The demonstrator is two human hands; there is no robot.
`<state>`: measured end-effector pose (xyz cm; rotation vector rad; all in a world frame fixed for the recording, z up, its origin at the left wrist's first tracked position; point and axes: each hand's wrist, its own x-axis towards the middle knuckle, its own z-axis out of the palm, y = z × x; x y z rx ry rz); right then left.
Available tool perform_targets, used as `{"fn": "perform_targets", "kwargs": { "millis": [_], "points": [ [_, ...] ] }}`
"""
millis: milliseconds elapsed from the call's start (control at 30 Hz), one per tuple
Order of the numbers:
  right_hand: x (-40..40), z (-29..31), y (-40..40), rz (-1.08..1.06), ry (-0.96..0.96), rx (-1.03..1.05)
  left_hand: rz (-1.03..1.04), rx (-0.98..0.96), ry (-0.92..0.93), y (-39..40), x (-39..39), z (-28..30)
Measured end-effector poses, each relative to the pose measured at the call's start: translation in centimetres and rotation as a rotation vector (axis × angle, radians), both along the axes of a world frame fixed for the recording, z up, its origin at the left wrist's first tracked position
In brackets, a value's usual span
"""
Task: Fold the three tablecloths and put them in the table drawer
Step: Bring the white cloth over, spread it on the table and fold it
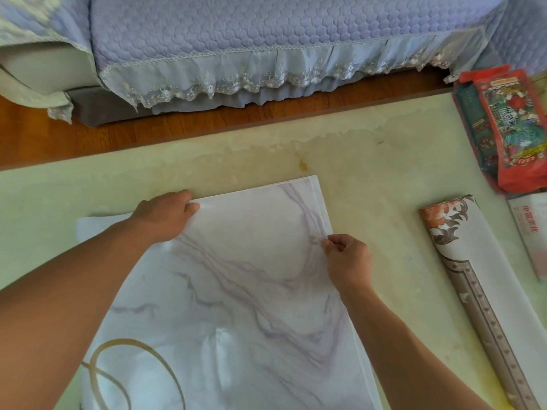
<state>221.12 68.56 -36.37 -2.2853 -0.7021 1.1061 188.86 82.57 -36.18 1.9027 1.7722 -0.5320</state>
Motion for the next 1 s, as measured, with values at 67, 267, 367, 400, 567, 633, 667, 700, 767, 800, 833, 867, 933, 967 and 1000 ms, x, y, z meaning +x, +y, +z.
{"fn": "perform_targets", "kwargs": {
  "millis": [67,267,367,400,567,633,667,700,767,800,833,867,933,967,1000],
  "points": [
    [-0.1,0.2,-0.3,-0.004,0.034,0.008,0.007,0.025,0.034,-0.1,0.4,-0.3],
    [0.0,0.4,-1.7,0.079,-0.14,-0.064,0.0,0.134,0.103,-1.0,1.6,-0.6],
    [0.0,0.1,-1.5,0.013,-0.18,-0.019,-0.03,0.196,0.104,-2.0,2.1,-0.5],
    [0.0,0.1,-1.4,0.004,-0.186,-0.008,-0.045,0.203,0.105,-2.2,2.1,-0.5],
    [-0.3,-0.5,-1.4,0.036,-0.231,0.0,-0.06,0.217,0.11,-2.4,1.6,-0.9],
    [-0.1,-0.5,-1.0,0.032,-0.223,-0.027,-0.063,0.229,0.135,-2.6,1.8,-1.1],
    [0.0,-0.5,-0.8,0.026,-0.212,-0.049,-0.06,0.237,0.151,-2.7,2.0,-1.1],
    [0.2,-0.4,-0.6,0.021,-0.202,-0.072,-0.052,0.244,0.161,-2.8,2.1,-1.2],
    [0.5,-0.4,-0.3,0.025,-0.196,-0.108,-0.039,0.251,0.17,-3.0,2.3,-1.3],
    [0.6,-0.4,-0.2,0.027,-0.194,-0.118,-0.037,0.247,0.173,-3.0,2.4,-1.3],
    [0.6,-0.5,-0.1,0.026,-0.191,-0.125,-0.041,0.244,0.18,-3.0,2.4,-1.3],
    [0.6,-0.5,0.0,0.025,-0.19,-0.129,-0.048,0.245,0.189,-2.9,2.5,-1.2],
    [0.5,-0.5,0.1,0.026,-0.192,-0.14,-0.061,0.26,0.214,-3.2,2.6,-1.2],
    [0.5,-0.5,0.1,0.027,-0.195,-0.145,-0.058,0.265,0.22,-3.6,2.8,-1.1],
    [0.5,-0.5,0.1,0.028,-0.2,-0.146,-0.048,0.27,0.219,-4.4,3.1,-1.1]
  ]
}}
